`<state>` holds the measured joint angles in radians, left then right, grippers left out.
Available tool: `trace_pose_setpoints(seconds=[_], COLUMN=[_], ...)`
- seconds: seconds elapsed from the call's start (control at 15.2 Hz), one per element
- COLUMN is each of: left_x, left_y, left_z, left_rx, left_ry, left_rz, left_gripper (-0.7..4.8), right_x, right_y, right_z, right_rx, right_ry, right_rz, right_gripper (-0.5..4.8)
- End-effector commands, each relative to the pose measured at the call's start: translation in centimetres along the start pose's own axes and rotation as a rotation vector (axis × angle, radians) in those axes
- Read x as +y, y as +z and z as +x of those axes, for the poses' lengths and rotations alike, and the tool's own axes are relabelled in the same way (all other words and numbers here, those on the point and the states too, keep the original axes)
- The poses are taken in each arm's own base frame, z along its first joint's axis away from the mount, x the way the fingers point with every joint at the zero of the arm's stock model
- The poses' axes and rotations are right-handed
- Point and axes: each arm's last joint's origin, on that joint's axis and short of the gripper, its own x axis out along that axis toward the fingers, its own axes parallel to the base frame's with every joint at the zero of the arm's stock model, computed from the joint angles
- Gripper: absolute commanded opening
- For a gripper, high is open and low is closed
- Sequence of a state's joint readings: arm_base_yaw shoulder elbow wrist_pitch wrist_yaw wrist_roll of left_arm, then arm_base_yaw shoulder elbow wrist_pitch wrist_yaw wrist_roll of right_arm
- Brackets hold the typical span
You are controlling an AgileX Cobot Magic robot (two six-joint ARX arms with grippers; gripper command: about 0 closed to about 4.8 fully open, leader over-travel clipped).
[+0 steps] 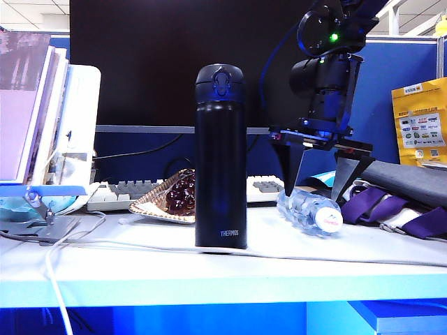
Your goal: Pick up the mineral water bottle and place it vertically to the right of the black thermos cup.
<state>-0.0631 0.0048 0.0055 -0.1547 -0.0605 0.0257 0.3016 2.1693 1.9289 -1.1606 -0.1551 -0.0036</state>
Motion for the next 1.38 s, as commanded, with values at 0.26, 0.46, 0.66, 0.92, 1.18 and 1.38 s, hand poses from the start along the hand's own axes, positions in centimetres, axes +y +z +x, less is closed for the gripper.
trace_pose_setpoints(seconds=[0.26, 0.46, 0.66, 0.92, 1.18, 1.38], left_x=[0.0, 0.0, 0.0, 0.0, 0.0, 0.0], left_y=[-0.1, -0.1, -0.1, -0.1, -0.1, -0.1], left_z=[0.0, 0.0, 0.0, 0.0, 0.0, 0.0], left_rx=[0.01, 0.01, 0.01, 0.01, 0.01, 0.01], left_ry=[0.005, 0.005, 0.005, 0.005, 0.005, 0.005], left_rz=[0.001, 0.001, 0.001, 0.001, 0.001, 0.001], left_gripper=[-0.05, -0.05, -0.05, -0.05, -0.05, -0.05], right_x=[0.0, -0.3, -0.6, -0.6, -0.5, -0.2], right_y=[0.0, 0.1, 0.1, 0.0, -0.4, -0.7], right_z=[0.6, 2.0, 2.9, 2.9, 2.1, -0.2], right_rx=[0.027, 0.057, 0.081, 0.092, 0.115, 0.068], right_ry=[0.001, -0.004, -0.077, -0.073, -0.072, -0.074], right_rz=[0.007, 0.012, 0.018, 0.019, 0.007, -0.017], right_gripper=[4.65, 4.65, 3.14, 1.43, 1.44, 1.44])
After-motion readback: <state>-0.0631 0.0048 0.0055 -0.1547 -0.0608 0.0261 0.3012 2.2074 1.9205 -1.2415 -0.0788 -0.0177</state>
